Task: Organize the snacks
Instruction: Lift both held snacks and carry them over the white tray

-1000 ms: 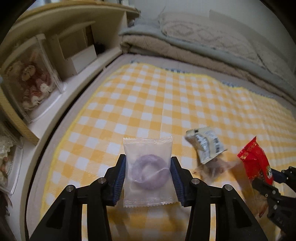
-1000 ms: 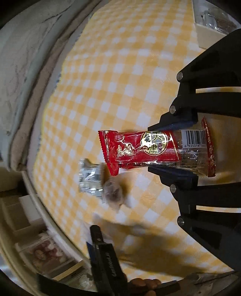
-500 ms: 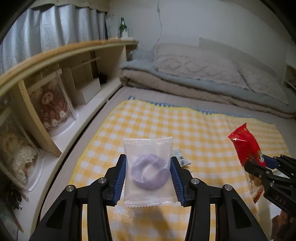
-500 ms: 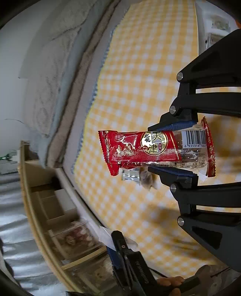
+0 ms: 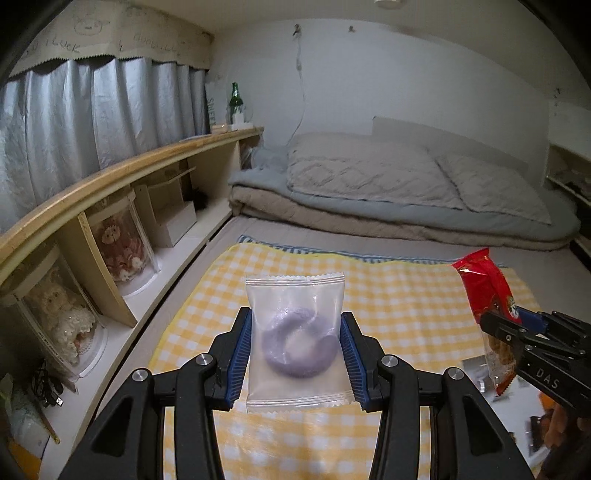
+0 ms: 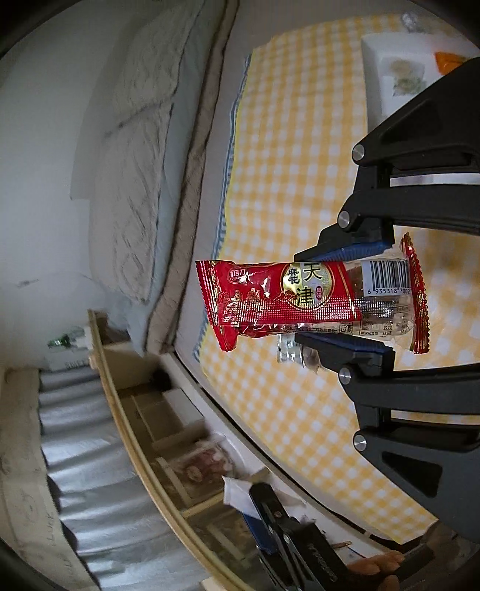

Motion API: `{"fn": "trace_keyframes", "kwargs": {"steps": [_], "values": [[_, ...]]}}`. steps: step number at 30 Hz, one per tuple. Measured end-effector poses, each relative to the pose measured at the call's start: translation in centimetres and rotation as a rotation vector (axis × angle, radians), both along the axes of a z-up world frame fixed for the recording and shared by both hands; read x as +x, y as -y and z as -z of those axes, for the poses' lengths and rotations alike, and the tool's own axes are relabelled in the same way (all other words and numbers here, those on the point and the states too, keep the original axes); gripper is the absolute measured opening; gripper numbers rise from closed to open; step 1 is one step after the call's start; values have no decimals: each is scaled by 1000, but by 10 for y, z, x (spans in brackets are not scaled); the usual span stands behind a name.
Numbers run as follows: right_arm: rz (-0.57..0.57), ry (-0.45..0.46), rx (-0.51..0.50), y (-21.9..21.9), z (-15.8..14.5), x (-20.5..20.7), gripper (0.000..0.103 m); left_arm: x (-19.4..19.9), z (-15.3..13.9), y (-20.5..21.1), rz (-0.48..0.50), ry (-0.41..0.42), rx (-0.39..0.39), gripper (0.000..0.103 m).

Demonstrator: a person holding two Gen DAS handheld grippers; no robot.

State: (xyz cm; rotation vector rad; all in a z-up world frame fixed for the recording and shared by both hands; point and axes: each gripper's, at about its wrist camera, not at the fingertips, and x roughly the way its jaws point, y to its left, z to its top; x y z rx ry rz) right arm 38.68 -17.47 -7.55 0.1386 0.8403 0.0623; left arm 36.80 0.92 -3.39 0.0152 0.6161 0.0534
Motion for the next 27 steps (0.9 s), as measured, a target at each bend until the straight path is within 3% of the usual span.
{"fn": "trace_keyframes", "kwargs": {"steps": [5, 14, 22, 27], "values": [[49, 18, -10, 23, -20, -27, 35, -28, -15, 31, 39, 14, -21, 45], [108, 22, -47, 73, -39, -74, 35, -45, -23, 84, 128, 32, -54, 45], [169, -1, -88, 121, -37, -116, 35, -49, -9, 126, 213, 1, -110, 45], [216, -27, -90, 154, -28, -137, 35, -40, 8, 150, 267, -61, -129, 45]]}}
